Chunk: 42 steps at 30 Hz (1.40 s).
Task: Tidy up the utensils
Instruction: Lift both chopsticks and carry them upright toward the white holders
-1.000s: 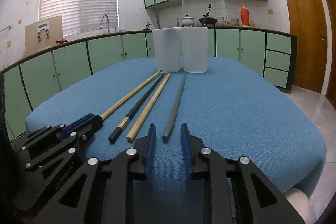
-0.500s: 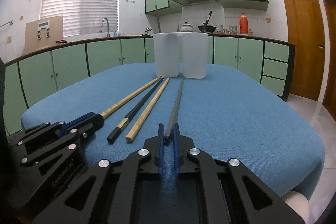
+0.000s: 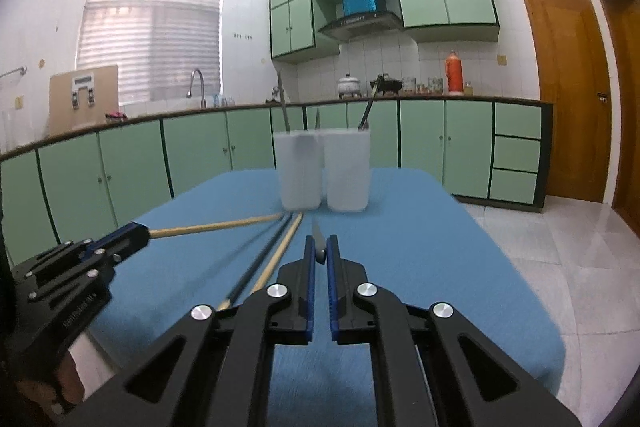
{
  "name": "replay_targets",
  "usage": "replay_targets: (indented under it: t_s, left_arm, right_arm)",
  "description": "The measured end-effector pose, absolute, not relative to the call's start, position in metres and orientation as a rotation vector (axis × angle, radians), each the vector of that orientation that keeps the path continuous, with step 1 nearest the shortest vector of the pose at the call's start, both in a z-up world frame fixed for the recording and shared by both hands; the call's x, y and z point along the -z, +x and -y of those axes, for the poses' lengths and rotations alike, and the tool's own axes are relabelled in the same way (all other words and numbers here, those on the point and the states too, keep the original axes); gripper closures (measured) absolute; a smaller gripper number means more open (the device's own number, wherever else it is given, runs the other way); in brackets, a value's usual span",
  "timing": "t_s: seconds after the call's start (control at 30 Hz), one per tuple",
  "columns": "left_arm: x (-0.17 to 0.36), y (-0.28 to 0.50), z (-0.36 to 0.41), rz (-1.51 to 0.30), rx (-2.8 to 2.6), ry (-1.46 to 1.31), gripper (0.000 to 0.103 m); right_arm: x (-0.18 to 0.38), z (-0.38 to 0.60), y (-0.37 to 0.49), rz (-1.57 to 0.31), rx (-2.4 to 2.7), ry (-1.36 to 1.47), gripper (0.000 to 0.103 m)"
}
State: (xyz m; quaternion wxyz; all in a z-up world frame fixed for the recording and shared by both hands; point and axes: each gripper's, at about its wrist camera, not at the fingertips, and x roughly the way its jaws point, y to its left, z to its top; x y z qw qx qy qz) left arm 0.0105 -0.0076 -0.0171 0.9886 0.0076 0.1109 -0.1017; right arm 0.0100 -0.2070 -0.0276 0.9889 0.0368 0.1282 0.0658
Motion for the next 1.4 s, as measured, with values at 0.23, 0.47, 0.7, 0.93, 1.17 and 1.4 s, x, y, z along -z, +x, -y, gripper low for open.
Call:
replay_targets:
  t_s: [0.23,0.47,0.7,0.93,1.17,1.4]
  left_arm:
    - [-0.02,0.012,0.002,-0.156,0.2,0.023,0.097]
    - [-0.056,0.028,0.002,-0.165,0.222,0.009,0.097]
    - [-0.086,0.047,-0.002,-0.184,0.263,-0.016,0.097]
    - [-0.118,0.065,-0.004,-0.191,0.297,-0.007,0.097]
    - [-0.136,0.082,-0.004,-0.239,0.346,0.022,0.097]
    - [-0.157,0.098,-0.009,-0.247,0.374,0.021,0.097]
  right_arm:
    - [-0.009,0.227,0.016,-0.216,-0.161,0.123,0.097]
    - [-0.052,0.237,0.03,-0.195,-0.218,0.118,0.097]
    - [-0.086,0.238,0.051,-0.227,-0.256,0.122,0.097]
    - [-0.115,0.241,0.071,-0.246,-0.28,0.102,0.097]
    - [-0.136,0.237,0.09,-0.276,-0.31,0.058,0.097]
    - [-0.154,0.235,0.104,-0.262,-0.313,0.044,0.097]
